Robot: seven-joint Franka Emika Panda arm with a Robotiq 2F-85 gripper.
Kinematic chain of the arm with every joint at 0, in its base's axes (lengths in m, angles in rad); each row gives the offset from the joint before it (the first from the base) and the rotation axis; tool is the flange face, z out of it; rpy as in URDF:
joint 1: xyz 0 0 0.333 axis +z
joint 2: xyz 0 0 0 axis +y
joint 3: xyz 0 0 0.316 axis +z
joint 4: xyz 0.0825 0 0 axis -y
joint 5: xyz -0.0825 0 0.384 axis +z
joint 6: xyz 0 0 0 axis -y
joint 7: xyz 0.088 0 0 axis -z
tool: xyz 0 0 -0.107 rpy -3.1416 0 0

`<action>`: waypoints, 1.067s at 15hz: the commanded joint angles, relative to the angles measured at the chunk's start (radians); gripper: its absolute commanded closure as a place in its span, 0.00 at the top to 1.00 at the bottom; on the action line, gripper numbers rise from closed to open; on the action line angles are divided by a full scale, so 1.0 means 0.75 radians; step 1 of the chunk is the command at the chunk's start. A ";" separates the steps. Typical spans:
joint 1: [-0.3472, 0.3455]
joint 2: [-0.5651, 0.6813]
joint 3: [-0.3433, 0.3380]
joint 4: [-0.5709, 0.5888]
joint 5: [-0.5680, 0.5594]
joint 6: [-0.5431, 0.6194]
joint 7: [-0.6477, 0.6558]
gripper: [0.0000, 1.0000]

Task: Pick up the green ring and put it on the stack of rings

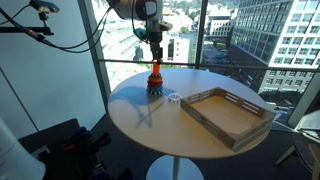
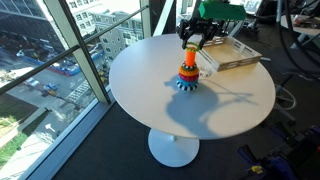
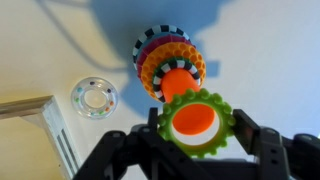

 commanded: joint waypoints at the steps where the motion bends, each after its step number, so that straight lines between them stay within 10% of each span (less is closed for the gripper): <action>1: 0.007 0.036 -0.004 0.067 0.024 -0.057 -0.029 0.49; 11: 0.028 0.073 -0.023 0.139 -0.023 -0.224 0.022 0.49; 12: 0.032 0.069 -0.026 0.138 -0.031 -0.229 0.027 0.93; 16: 0.033 0.063 -0.026 0.139 -0.029 -0.237 0.021 1.00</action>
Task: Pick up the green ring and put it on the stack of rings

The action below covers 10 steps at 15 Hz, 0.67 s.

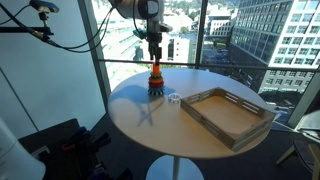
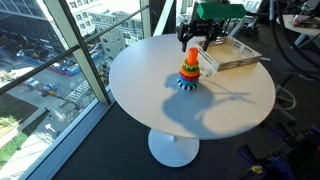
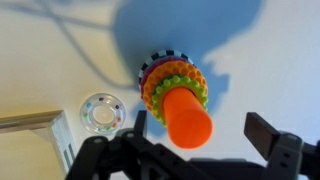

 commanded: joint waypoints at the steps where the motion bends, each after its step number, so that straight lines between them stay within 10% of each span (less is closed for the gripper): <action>1: 0.019 0.009 -0.019 0.044 -0.017 -0.053 0.016 1.00; 10: 0.000 -0.095 -0.017 -0.020 -0.013 -0.216 -0.025 1.00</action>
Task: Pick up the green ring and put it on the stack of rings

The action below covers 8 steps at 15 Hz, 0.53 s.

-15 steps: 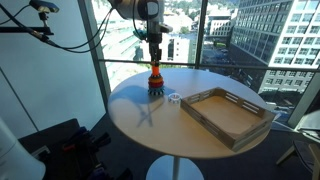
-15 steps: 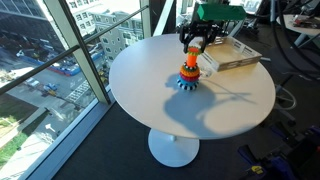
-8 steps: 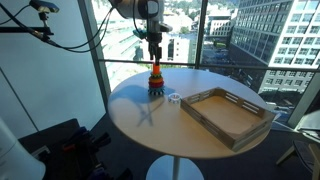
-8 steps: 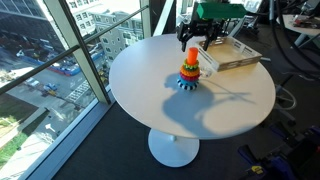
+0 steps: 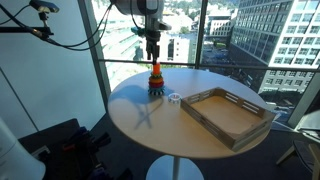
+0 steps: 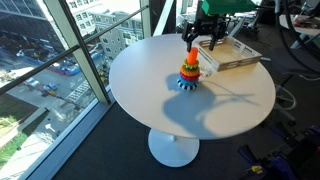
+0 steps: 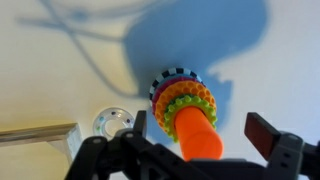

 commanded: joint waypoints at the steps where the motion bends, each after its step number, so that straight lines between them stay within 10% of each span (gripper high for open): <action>1: 0.001 -0.077 -0.017 -0.032 -0.028 -0.091 -0.021 1.00; 8: -0.029 -0.193 -0.028 -0.111 -0.089 -0.225 -0.102 1.00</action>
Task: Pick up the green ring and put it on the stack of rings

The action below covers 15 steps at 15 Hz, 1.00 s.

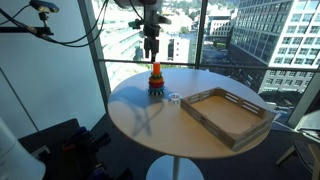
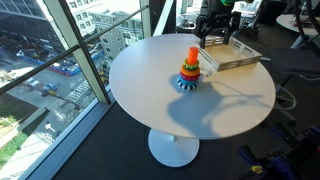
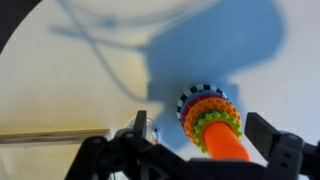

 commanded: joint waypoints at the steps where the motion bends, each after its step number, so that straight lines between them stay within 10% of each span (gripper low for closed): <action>1: -0.027 -0.113 -0.006 -0.090 -0.025 -0.062 -0.082 1.00; 15: -0.129 -0.527 -0.001 -0.425 -0.044 -0.098 -0.164 1.00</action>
